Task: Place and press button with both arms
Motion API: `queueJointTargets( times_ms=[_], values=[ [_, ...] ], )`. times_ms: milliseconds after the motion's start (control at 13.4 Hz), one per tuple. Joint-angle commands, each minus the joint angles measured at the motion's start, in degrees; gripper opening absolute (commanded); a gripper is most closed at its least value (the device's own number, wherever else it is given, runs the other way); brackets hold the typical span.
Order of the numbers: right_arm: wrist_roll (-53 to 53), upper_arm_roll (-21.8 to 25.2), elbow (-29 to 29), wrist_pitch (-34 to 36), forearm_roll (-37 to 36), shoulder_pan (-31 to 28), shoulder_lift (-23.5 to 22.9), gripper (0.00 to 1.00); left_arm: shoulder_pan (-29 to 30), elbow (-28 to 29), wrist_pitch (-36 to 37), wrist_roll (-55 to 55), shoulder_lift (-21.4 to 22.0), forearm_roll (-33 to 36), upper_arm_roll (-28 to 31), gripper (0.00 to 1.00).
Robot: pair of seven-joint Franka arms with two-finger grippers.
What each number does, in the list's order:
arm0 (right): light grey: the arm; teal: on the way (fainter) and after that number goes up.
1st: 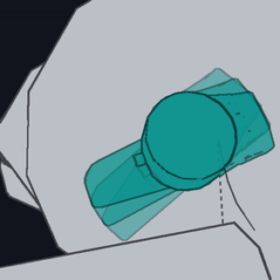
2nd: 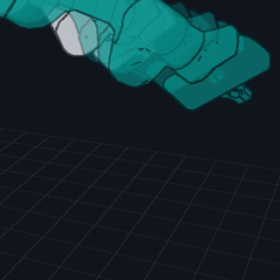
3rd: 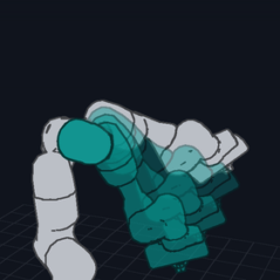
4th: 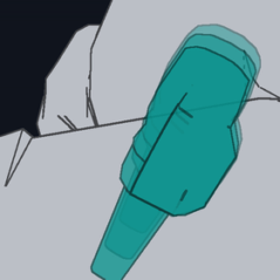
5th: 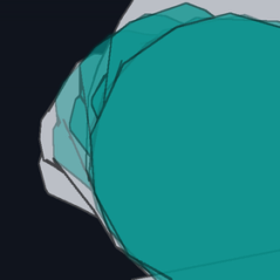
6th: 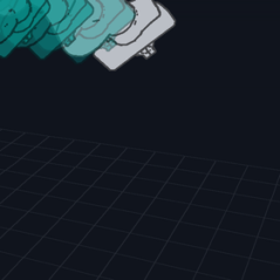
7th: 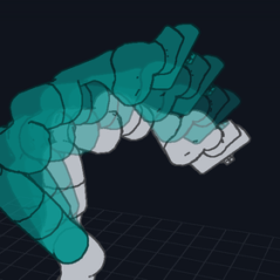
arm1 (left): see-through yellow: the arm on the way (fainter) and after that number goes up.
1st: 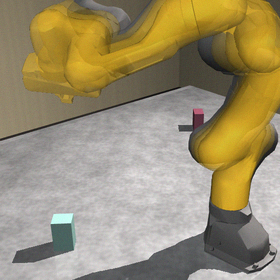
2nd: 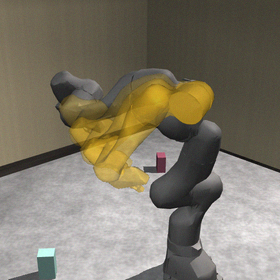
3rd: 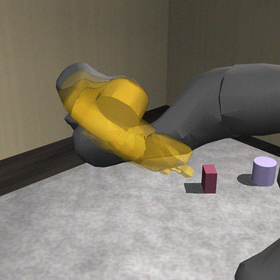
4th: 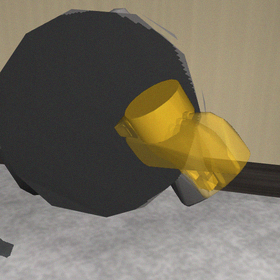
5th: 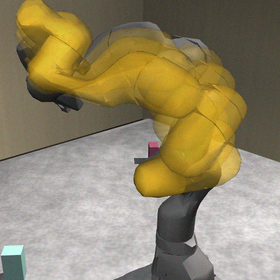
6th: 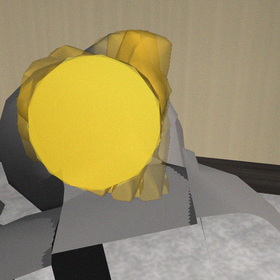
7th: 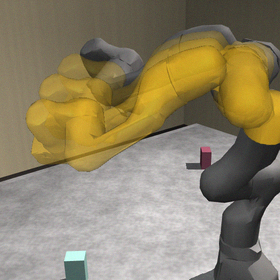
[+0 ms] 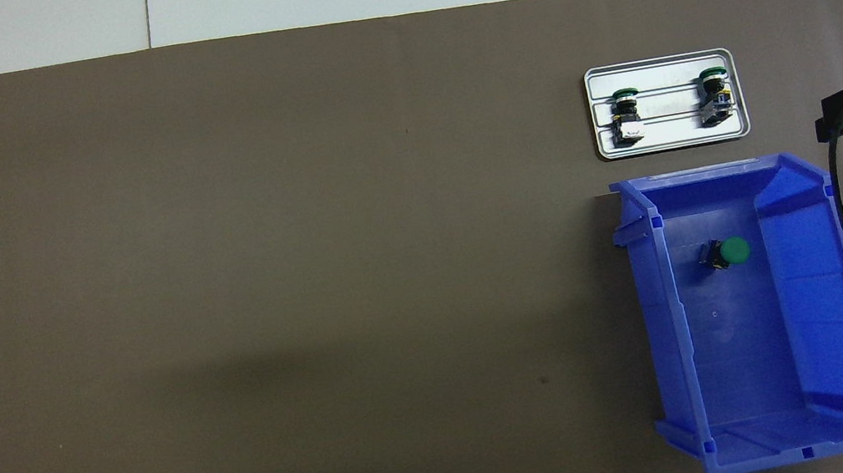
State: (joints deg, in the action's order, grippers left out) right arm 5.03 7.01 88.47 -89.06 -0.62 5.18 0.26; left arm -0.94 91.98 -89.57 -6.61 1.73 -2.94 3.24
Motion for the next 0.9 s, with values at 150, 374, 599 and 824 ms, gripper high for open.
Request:
queueJointTargets(
  times_ms=[150,374,599,824],
  values=[
    [-1.5,-1.4,-0.9,2.3,0.8,-1.2,0.0,1.0,0.3,2.3,-1.0,0.4,2.0,-0.1,-0.2,1.0],
    [-1.5,-1.5,-0.6,2.8,0.4,-1.1,0.2,1.0,0.3,2.3,-1.0,0.4,1.9,-0.1,-0.2,1.0],
    [-1.9,-1.5,-1.1,3.2,0.2,-1.1,0.3,1.0,0.3,2.3,-1.0,0.4,1.9,-0.1,-0.2,1.0],
    [-1.4,-1.5,-1.1,3.0,0.2,-0.9,0.3,1.0,0.3,2.3,-1.0,0.4,1.9,-0.1,-0.2,1.0]
  ],
)
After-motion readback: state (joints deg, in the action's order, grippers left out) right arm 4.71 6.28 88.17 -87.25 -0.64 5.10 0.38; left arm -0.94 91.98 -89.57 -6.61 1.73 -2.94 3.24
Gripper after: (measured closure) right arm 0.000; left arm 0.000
